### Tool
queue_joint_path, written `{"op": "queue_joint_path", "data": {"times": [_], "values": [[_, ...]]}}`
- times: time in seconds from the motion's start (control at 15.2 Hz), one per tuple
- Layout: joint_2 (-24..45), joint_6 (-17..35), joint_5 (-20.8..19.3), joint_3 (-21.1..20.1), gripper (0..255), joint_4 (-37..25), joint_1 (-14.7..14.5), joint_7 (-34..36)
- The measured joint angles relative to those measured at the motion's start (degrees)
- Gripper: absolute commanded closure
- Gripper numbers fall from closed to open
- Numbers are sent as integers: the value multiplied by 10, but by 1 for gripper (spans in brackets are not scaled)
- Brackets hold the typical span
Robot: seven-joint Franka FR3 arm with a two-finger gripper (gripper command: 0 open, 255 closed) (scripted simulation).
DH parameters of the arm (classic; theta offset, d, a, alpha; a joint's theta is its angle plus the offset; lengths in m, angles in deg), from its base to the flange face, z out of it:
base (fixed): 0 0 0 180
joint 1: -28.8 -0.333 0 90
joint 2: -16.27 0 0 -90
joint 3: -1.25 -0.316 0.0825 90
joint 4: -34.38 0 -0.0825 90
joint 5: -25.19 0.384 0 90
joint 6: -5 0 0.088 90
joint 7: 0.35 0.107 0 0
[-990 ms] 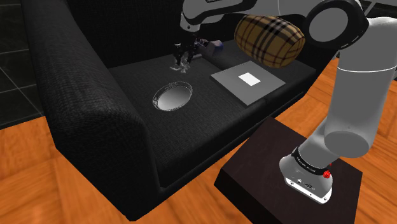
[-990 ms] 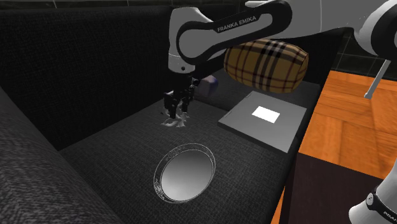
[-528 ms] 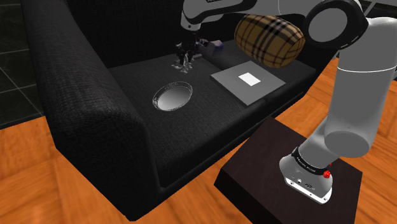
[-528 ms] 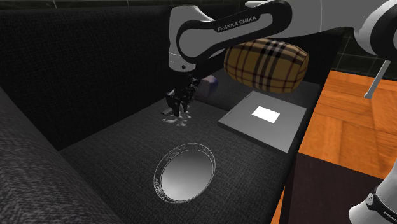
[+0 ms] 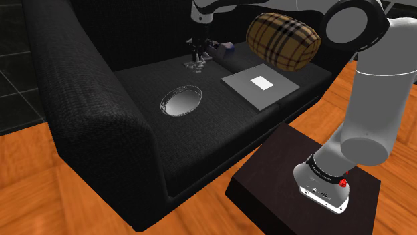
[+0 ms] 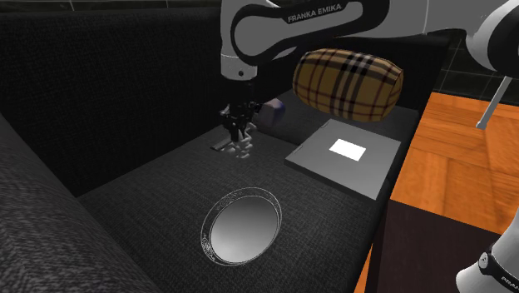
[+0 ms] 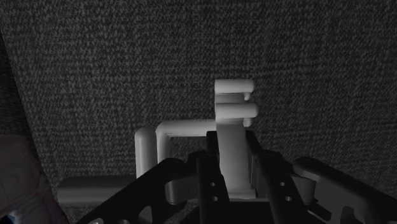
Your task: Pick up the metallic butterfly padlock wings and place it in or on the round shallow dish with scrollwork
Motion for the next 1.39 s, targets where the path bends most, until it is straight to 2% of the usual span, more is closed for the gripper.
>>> {"op": "queue_joint_path", "data": {"times": [0.86,0.99,1.39], "values": [[8,-103,-1,0,255,-111,-1,5],[-8,-98,-2,-3,255,-91,-9,17],[-93,-49,-5,-22,255,40,-48,74]]}}
